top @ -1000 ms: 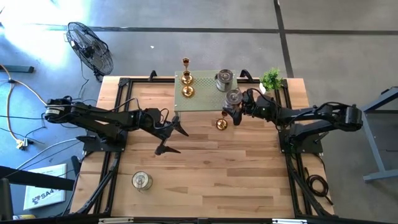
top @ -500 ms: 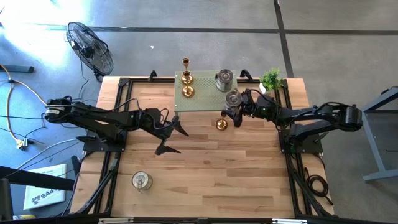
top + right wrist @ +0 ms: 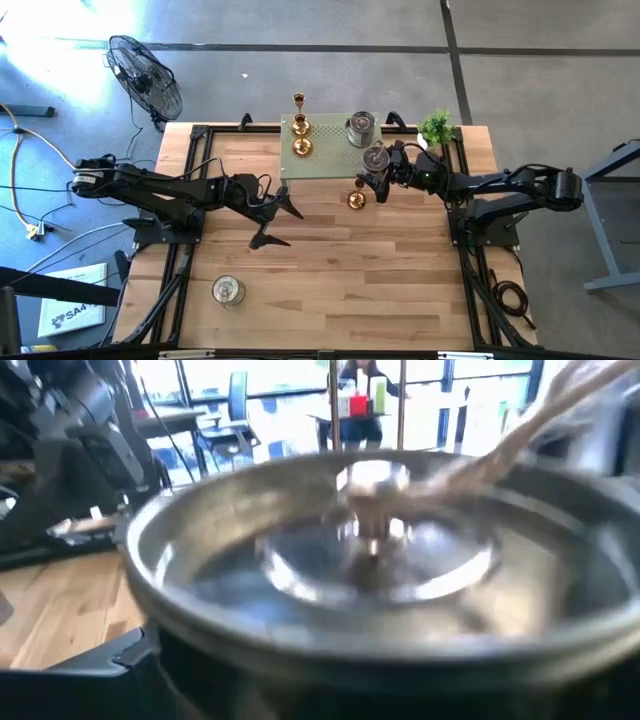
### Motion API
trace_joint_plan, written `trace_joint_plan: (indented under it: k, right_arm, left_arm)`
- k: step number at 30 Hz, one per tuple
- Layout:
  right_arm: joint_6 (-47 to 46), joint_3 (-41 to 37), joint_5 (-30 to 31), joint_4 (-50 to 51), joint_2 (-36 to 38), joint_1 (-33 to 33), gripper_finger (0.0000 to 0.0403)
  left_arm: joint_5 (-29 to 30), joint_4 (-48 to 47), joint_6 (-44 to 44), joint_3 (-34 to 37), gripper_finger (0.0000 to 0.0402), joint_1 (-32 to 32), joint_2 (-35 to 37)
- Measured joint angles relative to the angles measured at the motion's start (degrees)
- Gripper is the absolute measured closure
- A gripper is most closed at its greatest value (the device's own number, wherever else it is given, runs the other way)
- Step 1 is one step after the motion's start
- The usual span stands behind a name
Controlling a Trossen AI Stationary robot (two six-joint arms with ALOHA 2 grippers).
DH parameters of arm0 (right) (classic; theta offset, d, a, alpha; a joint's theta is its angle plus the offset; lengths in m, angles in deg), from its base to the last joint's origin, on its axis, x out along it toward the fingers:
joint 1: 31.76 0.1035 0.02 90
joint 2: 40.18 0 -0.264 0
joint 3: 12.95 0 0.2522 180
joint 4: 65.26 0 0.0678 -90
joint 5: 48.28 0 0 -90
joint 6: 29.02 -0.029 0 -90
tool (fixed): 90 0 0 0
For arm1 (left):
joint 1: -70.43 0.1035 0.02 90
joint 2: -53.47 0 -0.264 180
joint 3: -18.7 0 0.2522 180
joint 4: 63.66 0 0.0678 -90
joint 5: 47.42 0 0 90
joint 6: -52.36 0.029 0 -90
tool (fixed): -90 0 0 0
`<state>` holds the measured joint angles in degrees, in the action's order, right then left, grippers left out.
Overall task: Pick & Place candle stick holders
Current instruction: Put the top silver scented candle on the shelf aligned with the other silver scented candle
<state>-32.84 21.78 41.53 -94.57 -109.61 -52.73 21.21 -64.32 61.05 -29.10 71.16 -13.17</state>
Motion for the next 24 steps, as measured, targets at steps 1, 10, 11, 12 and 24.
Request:
trace_joint_plan:
  k: [1,10,11,12,24]
  right_arm:
    - [0.00,0.00,0.00,-0.64,0.00,0.00,0.0017]
    - [2.88,-0.01,0.02,-6.60,0.00,0.00,0.0017]
    - [2.92,0.01,0.02,-7.00,0.00,0.00,0.0017]
    - [3.02,0.01,0.02,-7.27,0.00,-0.01,0.0017]
    - [9.66,0.01,3.24,-7.45,0.00,0.02,0.0018]
  left_arm:
    - [0.00,0.00,0.00,0.00,0.0009,0.02,0.00]
    - [-0.20,0.00,-0.02,0.00,0.0009,0.02,0.00]
    - [-0.20,0.00,-0.02,0.00,0.0009,0.00,0.00]
    - [-0.20,0.00,-0.02,0.00,0.0009,0.00,0.00]
    - [-0.13,0.00,-0.02,0.00,0.0009,0.00,0.00]
